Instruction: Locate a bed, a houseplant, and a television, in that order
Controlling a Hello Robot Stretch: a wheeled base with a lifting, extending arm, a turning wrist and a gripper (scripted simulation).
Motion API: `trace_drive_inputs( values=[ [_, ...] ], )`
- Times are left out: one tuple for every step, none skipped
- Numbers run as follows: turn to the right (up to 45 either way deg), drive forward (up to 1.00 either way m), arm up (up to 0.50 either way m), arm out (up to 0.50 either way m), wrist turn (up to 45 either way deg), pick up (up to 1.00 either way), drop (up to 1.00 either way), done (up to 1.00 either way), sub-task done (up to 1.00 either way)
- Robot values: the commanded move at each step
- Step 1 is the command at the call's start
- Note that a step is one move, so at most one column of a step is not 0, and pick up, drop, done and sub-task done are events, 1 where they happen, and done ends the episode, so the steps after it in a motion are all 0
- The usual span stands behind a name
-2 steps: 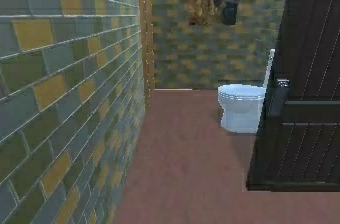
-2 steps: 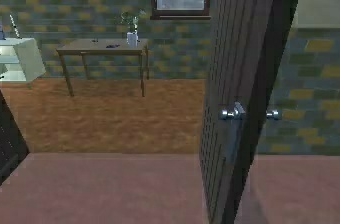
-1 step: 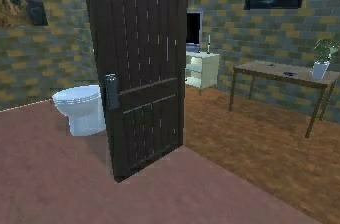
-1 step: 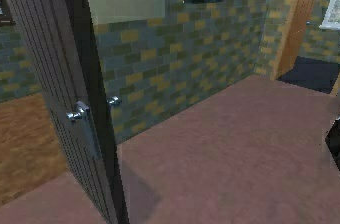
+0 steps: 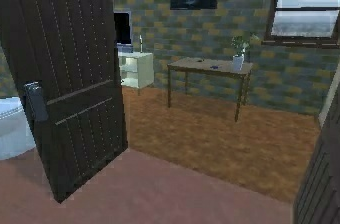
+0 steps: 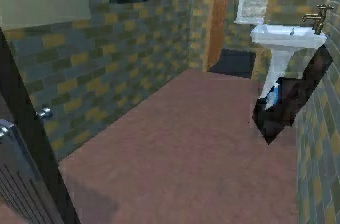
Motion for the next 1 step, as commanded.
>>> trace_drive_inputs(
  values=[
    [3.0, 0.00, 0.00, 0.00, 0.0, 0.00, 0.00, 0.00, 0.00]
  ],
)
